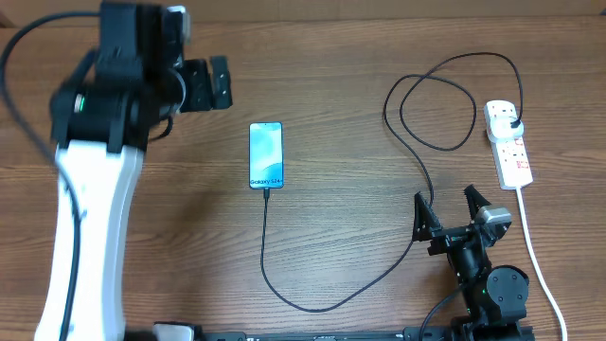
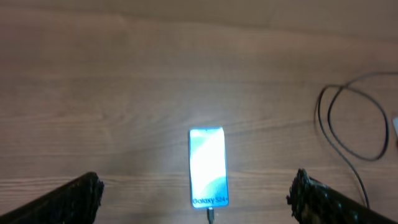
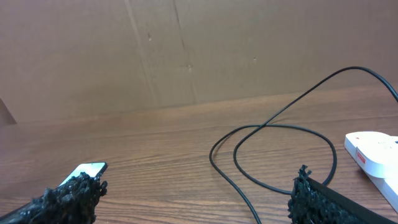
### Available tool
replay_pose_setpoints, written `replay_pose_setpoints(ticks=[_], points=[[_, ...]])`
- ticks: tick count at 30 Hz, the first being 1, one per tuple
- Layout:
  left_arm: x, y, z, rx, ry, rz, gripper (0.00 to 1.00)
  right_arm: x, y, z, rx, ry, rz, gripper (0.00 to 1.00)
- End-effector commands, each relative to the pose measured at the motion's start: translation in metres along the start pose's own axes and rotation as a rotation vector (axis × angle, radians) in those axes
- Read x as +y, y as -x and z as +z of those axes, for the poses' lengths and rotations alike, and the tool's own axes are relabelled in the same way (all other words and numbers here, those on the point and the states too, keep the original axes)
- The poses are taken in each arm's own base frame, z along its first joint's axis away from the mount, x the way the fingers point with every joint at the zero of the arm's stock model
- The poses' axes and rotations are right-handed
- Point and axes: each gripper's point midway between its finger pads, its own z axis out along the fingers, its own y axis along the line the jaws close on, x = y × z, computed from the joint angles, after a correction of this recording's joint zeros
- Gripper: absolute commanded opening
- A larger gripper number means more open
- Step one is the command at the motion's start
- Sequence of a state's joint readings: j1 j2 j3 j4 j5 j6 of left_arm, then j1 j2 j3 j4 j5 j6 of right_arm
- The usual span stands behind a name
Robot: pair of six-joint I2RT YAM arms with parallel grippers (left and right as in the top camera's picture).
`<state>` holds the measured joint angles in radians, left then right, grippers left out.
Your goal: Plug charger to phone and switch on socket
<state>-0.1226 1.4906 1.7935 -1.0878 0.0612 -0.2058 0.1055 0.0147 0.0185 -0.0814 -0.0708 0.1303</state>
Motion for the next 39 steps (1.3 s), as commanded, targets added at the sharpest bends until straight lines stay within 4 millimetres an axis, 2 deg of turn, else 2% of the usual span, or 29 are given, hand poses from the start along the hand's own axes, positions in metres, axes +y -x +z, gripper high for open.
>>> replay_pose_setpoints(ticks=[1,5,16,26,32,39], points=[[0.016,-0.008,-0.017,-0.107,0.058,0.018,1.00,0.000,-0.002,0.000,-0.006,-0.002,-0.002,1.00],[0.021,-0.022,-0.025,-0.242,0.049,0.031,0.99,0.000,-0.002,0.000,-0.006,-0.002,-0.002,1.00],[0.031,-0.078,-0.043,-0.596,0.000,0.116,1.00,0.000,-0.002,0.000,-0.006,-0.002,-0.002,1.00],[0.044,-0.133,-0.037,-0.870,-0.005,0.183,1.00,0.000,-0.002,0.000,-0.006,-0.002,-0.002,1.00],[0.061,-0.168,-0.019,-0.893,0.024,0.171,0.99,0.000,-0.002,0.000,-0.006,-0.002,-0.002,1.00],[0.071,-0.187,-0.007,-0.889,0.049,0.163,1.00,0.000,-0.002,0.000,-0.006,-0.002,-0.002,1.00]])
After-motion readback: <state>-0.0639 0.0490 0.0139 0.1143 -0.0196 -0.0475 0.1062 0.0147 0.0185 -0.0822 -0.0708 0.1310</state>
